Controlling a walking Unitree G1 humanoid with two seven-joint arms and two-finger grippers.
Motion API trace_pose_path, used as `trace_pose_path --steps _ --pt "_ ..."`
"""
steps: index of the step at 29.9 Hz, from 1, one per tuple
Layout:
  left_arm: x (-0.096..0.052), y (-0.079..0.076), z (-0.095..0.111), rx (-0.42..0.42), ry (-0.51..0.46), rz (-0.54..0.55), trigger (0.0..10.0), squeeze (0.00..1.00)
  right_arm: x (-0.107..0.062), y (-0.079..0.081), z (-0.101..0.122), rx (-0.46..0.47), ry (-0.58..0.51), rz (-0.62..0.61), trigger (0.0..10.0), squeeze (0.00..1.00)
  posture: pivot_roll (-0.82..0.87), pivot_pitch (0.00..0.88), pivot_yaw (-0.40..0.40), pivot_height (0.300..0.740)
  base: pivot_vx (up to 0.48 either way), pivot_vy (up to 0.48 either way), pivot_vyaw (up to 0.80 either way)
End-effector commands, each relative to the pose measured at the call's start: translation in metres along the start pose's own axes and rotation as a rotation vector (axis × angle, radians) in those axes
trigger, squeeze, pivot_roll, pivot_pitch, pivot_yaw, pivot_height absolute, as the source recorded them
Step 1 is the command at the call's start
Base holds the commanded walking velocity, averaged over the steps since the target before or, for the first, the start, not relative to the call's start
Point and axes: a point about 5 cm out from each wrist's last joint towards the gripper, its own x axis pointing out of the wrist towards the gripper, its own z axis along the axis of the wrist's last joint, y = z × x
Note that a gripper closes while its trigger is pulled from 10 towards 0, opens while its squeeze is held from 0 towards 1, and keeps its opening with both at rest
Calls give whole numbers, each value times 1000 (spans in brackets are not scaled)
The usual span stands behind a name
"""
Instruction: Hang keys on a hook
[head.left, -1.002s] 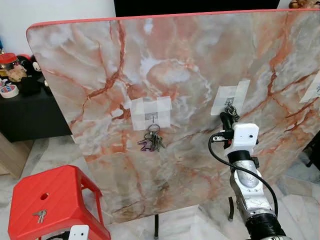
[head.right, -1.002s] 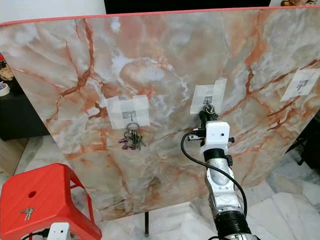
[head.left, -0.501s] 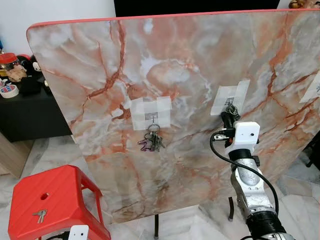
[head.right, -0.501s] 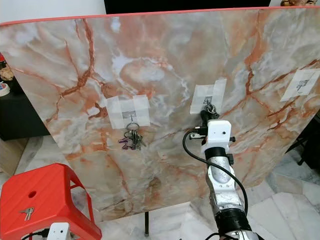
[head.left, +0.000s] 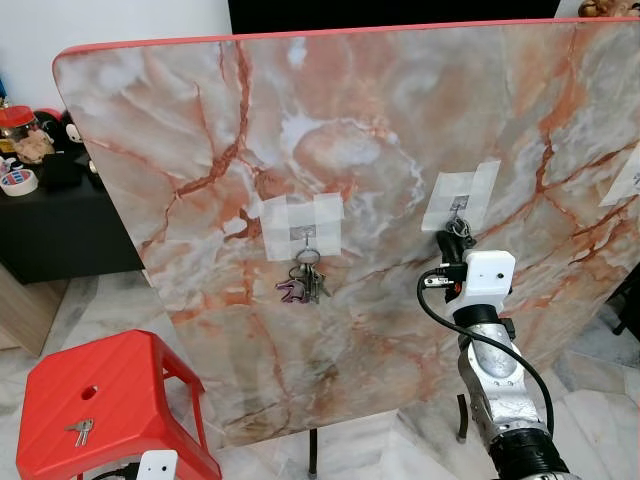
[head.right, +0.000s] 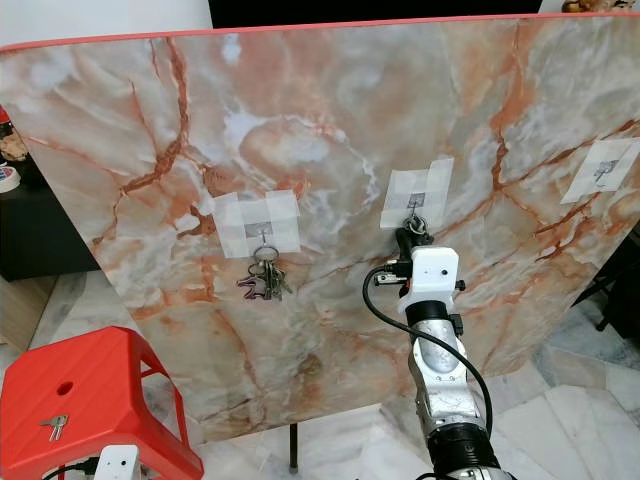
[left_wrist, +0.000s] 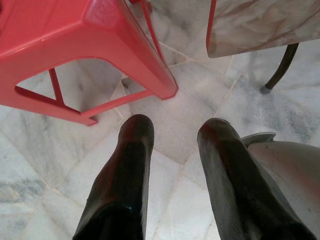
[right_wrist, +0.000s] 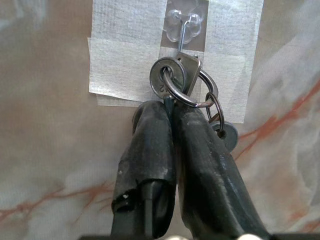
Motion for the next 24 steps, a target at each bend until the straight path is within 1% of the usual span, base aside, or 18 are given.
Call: trace_pose_path --steps 1,10,11,12,24 --pt "-1 0 -4 4 16 10 10000 0 -2 0 -2 6 15 4 10000 0 83 0 -20 740 0 0 0" --pt "-2 1 -6 6 25 13 10000 0 -1 -1 -1 3 11 5 10000 0 83 0 -21 740 0 0 0" --pt "-2 1 -6 6 26 14 10000 0 -1 -1 0 4 8 4 10000 682 83 0 -22 740 0 0 0" --pt "-2 1 -7 6 27 14 10000 0 -1 -2 0 5 7 3 10000 1000 83 0 -22 740 0 0 0" --pt "-2 1 -8 8 32 13 10000 0 -3 -2 4 14 -20 6 10000 1000 80 0 -22 740 0 0 0"
